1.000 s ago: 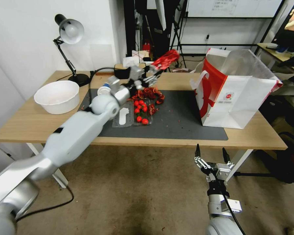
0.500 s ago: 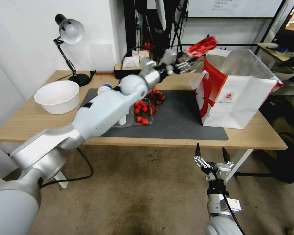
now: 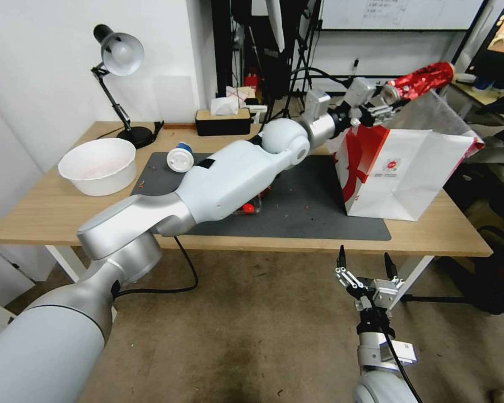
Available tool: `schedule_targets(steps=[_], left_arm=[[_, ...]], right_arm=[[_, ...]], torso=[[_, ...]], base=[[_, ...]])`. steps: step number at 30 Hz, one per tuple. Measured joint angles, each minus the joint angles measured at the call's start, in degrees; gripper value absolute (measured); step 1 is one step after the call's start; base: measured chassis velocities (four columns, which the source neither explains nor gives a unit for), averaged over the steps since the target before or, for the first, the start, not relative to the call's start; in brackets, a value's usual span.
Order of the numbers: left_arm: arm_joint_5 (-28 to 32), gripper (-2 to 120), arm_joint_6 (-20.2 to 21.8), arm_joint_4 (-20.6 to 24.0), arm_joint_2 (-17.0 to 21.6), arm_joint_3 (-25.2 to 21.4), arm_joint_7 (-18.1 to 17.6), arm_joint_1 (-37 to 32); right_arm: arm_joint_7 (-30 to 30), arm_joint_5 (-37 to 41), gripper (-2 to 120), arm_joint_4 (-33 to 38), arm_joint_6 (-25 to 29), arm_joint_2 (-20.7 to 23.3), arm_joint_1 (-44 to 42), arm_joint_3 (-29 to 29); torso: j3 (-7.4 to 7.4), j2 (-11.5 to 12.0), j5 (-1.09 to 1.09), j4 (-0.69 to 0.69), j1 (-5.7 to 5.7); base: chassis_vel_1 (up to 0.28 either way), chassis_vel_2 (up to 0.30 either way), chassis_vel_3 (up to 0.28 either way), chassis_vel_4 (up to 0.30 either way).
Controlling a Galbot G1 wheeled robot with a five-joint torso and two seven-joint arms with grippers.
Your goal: Pick up the trash from the table and place it into the takeout bag.
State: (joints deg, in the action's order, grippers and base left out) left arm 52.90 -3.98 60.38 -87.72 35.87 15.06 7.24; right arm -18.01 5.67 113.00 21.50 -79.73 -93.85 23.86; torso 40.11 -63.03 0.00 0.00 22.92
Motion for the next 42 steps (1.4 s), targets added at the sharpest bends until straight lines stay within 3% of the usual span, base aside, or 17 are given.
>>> schedule_targets(steps=[6, 7, 9, 11, 15, 22, 25, 29, 34, 37, 42], left_arm=[[-0.1, 70, 0.0, -0.2, 0.0, 0.0, 0.0, -0.2], [-0.2, 78, 0.0, -0.3, 0.0, -0.1, 0.0, -0.2], [-0.2, 80, 0.0, -0.4, 0.0, -0.1, 0.0, -0.2], [-0.2, 92, 0.0, -0.5, 0.1, -0.2, -0.1, -0.3], [-0.2, 99, 0.1, -0.5, 0.2, -0.4, -0.1, -0.4], [-0.3, 100, 0.1, 0.2, 1.5, -1.7, -0.2, -1.1], [-0.3, 100, 0.3, 2.1, 4.4, -3.5, -0.4, -2.2], [-0.3, 100, 1.4, 7.1, 13.0, -7.7, -1.3, -6.3], [-1.1, 100, 1.4, 9.1, 17.0, -10.3, -1.4, -9.3], [-2.2, 100, 1.4, 12.0, 21.2, -13.7, -1.5, -14.0], [-3.2, 100, 1.3, 15.4, 25.0, -18.5, -1.6, -20.1]], right_arm=[[0.0, 0.0, 100, -0.1, 0.0, -0.3, 0.1, 0.0], [0.0, 0.0, 100, -0.1, 0.0, -0.3, 0.1, 0.0], [0.0, 0.0, 100, -0.1, 0.0, -0.3, 0.1, 0.0], [0.0, 0.0, 100, -0.1, 0.0, -0.3, 0.1, 0.0], [0.0, 0.0, 100, -0.1, 0.0, -0.2, 0.1, 0.0], [-0.1, 0.0, 100, 0.0, 0.0, 0.0, 0.0, 0.0], [-0.2, 0.0, 100, 0.2, 0.0, 0.2, 0.0, 0.1], [-0.2, 0.0, 100, 0.4, -0.2, 0.0, 0.0, 0.0], [-0.2, -0.1, 100, 0.5, -0.3, 0.0, 0.1, -0.1], [-0.2, -0.3, 100, 0.5, -0.4, 0.2, 0.0, -0.2], [-0.2, -0.4, 100, 0.5, -0.4, 0.4, 0.0, -0.3]], torso=[[0.0, 0.0, 0.0, 0.0, 0.0], [0.0, 0.0, 0.0, 0.0, 0.0], [0.0, 0.0, 0.0, 0.0, 0.0], [0.0, 0.0, 0.0, 0.0, 0.0], [0.0, 0.0, 0.0, 0.0, 0.0], [0.0, 0.0, -0.01, -0.02, 0.0], [0.0, 0.0, -0.01, -0.01, 0.0], [-0.01, 0.0, -0.03, 0.01, 0.0], [0.0, 0.0, -0.02, 0.0, 0.0], [0.0, 0.0, -0.02, 0.0, 0.0], [-0.01, 0.0, -0.01, 0.0, 0.0]], base=[[0.0, 0.0, 0.0, 0.0], [0.0, 0.0, 0.0, 0.0], [0.0, 0.0, 0.0, 0.0], [0.0, 0.0, 0.0, 0.0], [0.0, 0.0, 0.0, 0.0], [0.0, 0.0, 0.0, 0.0], [0.0, 0.0, 0.0, 0.0], [0.0, 0.0, 0.0, 0.0], [0.0, 0.0, 0.0, 0.0], [0.0, 0.0, 0.0, 0.0], [0.0, 0.0, 0.0, 0.0]])
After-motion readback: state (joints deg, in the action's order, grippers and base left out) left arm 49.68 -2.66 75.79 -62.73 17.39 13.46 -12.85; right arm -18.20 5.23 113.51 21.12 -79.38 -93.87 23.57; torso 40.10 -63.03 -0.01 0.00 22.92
